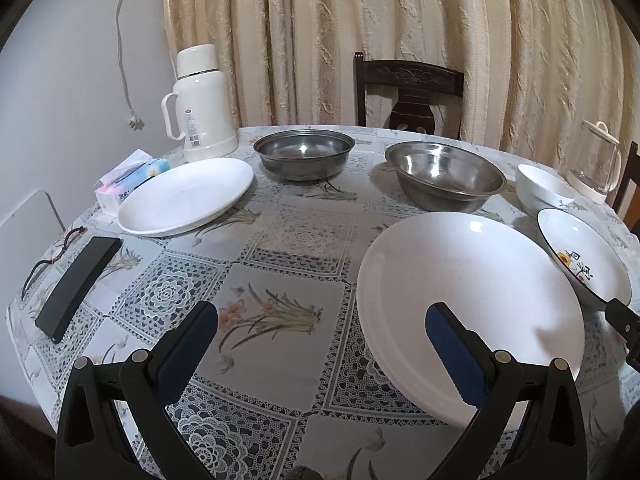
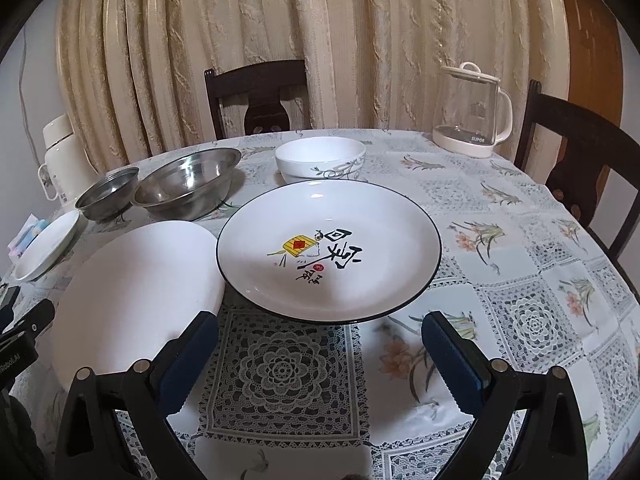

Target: Organize plates and bowls

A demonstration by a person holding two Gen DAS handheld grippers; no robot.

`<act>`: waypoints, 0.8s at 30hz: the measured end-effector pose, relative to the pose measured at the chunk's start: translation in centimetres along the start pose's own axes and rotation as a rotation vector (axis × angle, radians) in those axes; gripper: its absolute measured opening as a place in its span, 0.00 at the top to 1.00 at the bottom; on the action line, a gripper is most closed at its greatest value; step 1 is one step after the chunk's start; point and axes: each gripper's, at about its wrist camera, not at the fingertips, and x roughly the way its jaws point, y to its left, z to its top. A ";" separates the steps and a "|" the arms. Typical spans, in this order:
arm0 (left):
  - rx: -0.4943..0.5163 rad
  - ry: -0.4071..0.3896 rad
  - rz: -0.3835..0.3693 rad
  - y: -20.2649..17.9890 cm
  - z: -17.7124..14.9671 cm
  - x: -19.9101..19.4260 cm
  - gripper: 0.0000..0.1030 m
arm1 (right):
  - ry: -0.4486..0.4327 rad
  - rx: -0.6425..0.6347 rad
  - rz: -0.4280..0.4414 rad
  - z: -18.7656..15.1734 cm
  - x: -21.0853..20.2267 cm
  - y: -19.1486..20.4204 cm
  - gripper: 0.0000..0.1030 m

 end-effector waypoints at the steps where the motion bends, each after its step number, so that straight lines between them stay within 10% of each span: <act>1: 0.000 0.000 0.002 0.0 0.0 0.0 0.00 | -0.003 -0.002 -0.002 0.0 -0.1 0.1 0.00; 12: 0.022 -0.027 0.019 -0.2 0.0 -0.5 0.00 | -0.181 -0.075 -0.076 -0.4 -3.1 1.8 0.00; 24: 0.011 -0.025 0.017 -0.1 -0.1 -0.5 0.00 | -0.117 -0.041 -0.019 -0.3 -2.2 0.9 0.00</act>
